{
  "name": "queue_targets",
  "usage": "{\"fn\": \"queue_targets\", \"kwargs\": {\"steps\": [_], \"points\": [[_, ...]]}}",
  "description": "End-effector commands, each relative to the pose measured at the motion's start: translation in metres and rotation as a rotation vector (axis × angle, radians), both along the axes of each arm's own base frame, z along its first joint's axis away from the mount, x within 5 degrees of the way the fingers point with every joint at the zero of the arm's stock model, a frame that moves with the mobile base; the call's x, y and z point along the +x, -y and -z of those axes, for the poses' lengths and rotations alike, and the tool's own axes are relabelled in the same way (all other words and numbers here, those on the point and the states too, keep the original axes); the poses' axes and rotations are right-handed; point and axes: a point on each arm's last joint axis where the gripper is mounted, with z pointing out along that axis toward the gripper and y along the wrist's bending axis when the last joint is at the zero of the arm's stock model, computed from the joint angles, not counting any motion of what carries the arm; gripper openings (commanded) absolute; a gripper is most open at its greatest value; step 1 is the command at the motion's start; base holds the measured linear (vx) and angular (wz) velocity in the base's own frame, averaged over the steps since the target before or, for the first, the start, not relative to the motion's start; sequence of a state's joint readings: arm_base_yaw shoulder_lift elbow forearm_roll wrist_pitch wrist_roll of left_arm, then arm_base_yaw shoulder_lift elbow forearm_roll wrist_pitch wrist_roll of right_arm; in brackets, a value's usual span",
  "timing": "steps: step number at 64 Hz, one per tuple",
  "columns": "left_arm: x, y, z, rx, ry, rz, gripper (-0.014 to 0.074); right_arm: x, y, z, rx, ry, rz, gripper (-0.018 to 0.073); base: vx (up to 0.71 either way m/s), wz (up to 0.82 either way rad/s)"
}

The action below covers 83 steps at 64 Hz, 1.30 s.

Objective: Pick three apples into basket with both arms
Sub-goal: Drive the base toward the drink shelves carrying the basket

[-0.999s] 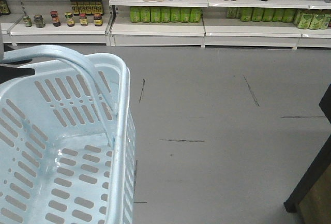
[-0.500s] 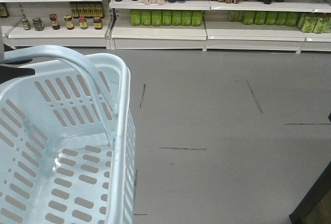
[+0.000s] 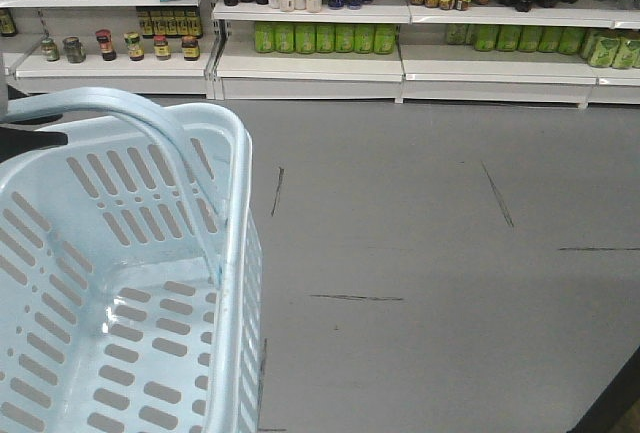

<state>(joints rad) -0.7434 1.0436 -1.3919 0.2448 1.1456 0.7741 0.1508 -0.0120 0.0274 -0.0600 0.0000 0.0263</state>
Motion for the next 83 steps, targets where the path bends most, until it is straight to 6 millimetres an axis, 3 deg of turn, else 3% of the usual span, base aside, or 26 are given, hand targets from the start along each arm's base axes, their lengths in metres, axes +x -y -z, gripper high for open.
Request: {"fn": "queue_targets", "kwargs": {"steps": [1, 83], "points": [[-0.0025, -0.0018, -0.0169, -0.079, 0.096, 0.006, -0.0006, -0.0011, -0.0003, -0.0024, 0.003, 0.071, -0.004, -0.0008, 0.07, 0.01], [-0.0025, -0.0018, -0.0169, -0.079, 0.096, 0.006, -0.0006, -0.0011, -0.0003, -0.0024, 0.003, 0.071, -0.004, -0.0008, 0.06, -0.07]]}}
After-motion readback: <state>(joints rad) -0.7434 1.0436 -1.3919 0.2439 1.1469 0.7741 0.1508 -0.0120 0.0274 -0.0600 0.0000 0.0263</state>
